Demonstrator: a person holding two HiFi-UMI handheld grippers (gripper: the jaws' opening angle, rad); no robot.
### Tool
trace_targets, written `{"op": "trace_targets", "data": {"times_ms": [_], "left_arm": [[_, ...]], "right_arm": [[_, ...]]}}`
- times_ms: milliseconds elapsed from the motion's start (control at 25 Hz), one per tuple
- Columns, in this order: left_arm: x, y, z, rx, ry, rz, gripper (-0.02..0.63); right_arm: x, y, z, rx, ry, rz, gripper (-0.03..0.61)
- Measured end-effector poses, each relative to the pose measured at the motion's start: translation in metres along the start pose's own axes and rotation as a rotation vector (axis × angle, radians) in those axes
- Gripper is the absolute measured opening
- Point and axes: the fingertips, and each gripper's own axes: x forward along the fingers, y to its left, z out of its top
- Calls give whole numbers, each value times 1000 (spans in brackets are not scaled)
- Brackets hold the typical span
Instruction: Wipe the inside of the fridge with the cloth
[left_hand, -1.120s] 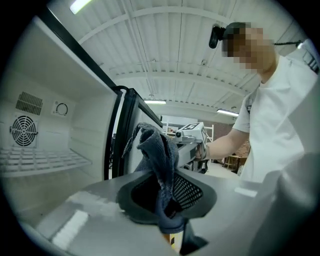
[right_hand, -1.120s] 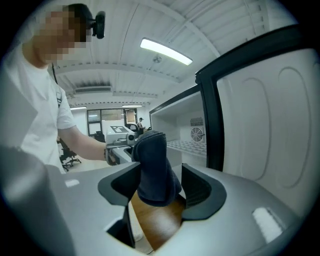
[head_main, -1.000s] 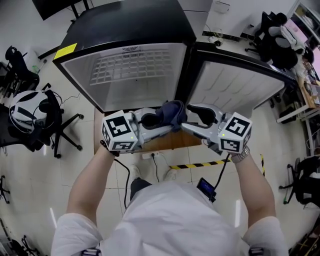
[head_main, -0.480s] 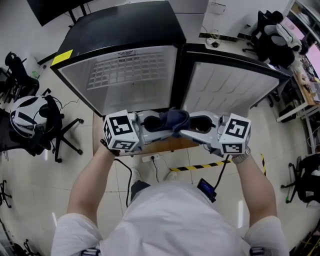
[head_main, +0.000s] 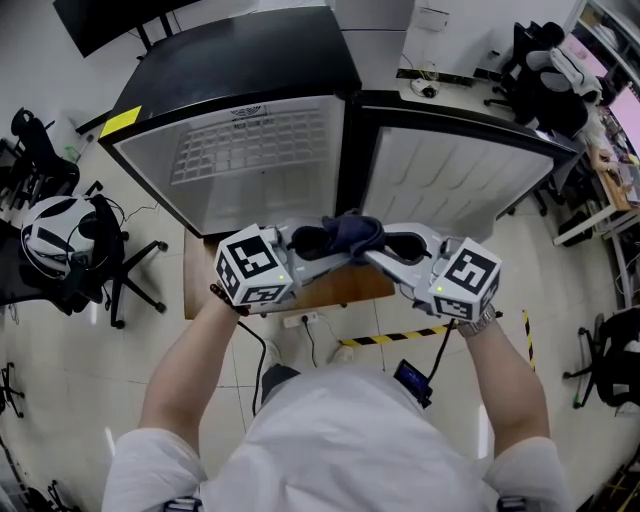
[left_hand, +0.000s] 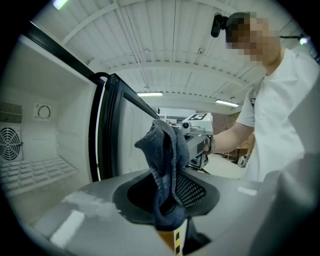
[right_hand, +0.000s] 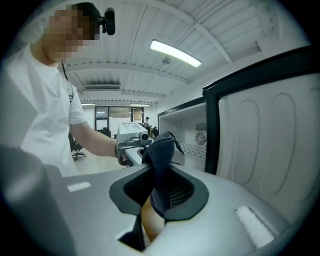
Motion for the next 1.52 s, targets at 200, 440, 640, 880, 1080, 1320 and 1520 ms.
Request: {"op": "trace_targets", "data": {"times_ms": [200,440,640,880,1080,1320,1520], "left_arm": [[2,25,3,-40,-60,150,197],[7,50,-15,-72,-63,354,207],[25,60,-39,-97,-8,481,207],[48,71,-55,-108,47,617,207],[64,78,-67,-125,96,688,207],[76,88,-85,-177,145,732,207],[80,94,-97,-218,172,758,188]], "right_arm": [[-17,-24,12,-38,-56,-154,57],[-38,-48,23,-57,-106,-299,57],[-45,-58,36,-103,-140,-390,57],[-38,-64,53,-143,-185,-474,57],[-30,-63,74,-159,-232,-509,57],[-21,-60,103,-218,-273,-522,57],[-15,-67,113,-229,-253,-587,57]]}}
